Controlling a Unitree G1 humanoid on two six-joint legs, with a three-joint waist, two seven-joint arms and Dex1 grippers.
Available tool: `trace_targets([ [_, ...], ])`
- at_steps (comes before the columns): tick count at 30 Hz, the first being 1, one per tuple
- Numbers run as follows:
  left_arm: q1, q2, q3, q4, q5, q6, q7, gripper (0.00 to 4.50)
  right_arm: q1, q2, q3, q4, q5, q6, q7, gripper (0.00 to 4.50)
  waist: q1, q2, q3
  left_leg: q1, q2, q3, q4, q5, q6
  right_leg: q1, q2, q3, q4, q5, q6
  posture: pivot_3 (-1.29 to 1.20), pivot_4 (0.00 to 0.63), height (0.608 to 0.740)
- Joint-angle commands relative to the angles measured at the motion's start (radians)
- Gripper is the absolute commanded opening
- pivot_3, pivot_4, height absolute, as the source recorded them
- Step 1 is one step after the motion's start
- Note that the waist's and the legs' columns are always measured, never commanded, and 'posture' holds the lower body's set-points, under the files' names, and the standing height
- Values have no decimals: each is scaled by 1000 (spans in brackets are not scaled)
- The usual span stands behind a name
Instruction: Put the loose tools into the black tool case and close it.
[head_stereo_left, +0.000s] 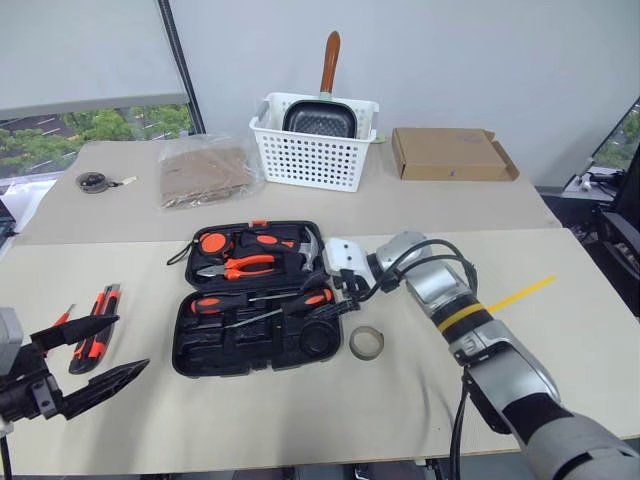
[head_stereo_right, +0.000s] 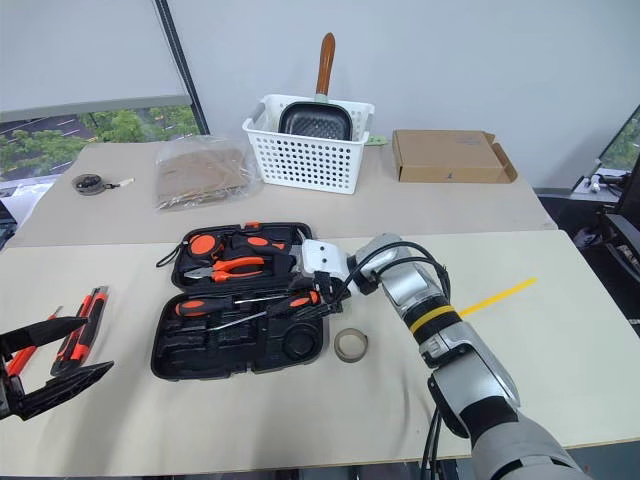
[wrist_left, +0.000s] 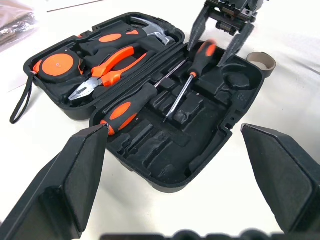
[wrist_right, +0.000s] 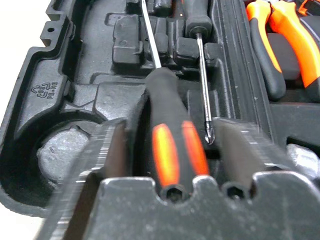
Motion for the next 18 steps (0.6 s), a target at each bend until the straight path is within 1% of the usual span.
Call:
trace_targets([
  [1, -12, 24, -7, 17, 10, -18, -1, 4500, -26, 20, -88, -58, 79, 51, -29, 4433, 0, 0, 0, 0, 0, 0, 0, 0, 0, 0, 0, 0, 0, 0, 0, 0, 150, 700],
  [5, -32, 35, -26, 25, 16, -19, 3, 4500, -26, 36, -143, -93, 140, 142, -46, 4433, 0, 0, 0, 0, 0, 0, -1, 0, 0, -1, 0, 0, 0, 0, 0, 0, 150, 700],
  [8, -50, 42, -41, 30, 21, -17, 6, 4500, -1, 47, -152, -123, 156, 168, -64, 3733, 0, 0, 0, 0, 0, 0, -1, 0, -1, -1, 0, 0, 0, 0, 0, 0, 150, 700],
  [10, -61, 49, -50, 32, 24, -15, 7, 4500, 31, 51, -142, -154, 160, 181, -63, 3062, 0, 0, 0, 0, 0, 0, -1, -1, -1, -1, 0, 0, 0, 0, 0, 0, 150, 700],
  [11, -67, 52, -54, 31, 25, -13, 8, 4500, 46, 52, -135, -170, 162, 186, -59, 2627, 0, 0, 0, 0, 0, 0, -1, -1, -1, -1, 0, 0, 0, 0, 0, 0, 150, 700],
  [13, -77, 59, -60, 27, 22, -6, 12, 4500, 77, 49, -113, -202, 160, 181, -48, 1997, 1, 0, 0, 0, 0, 0, -1, -1, -1, -1, 0, 0, 0, 0, 0, 0, 150, 700],
  [16, -88, 70, -62, 28, 17, 1, 15, 4500, 106, 57, -78, -202, 108, 80, -80, 992, 0, 0, 0, -1, 0, 0, -1, -1, -1, -1, -1, 0, -1, 0, 0, 0, 150, 700],
  [18, -97, 77, -67, 31, 18, 3, 15, 4500, 105, 61, -50, -164, 46, -29, -123, 342, 0, 0, 0, -1, 0, 0, -1, -1, -1, -1, 0, 0, 0, 0, 0, 0, 150, 700],
])
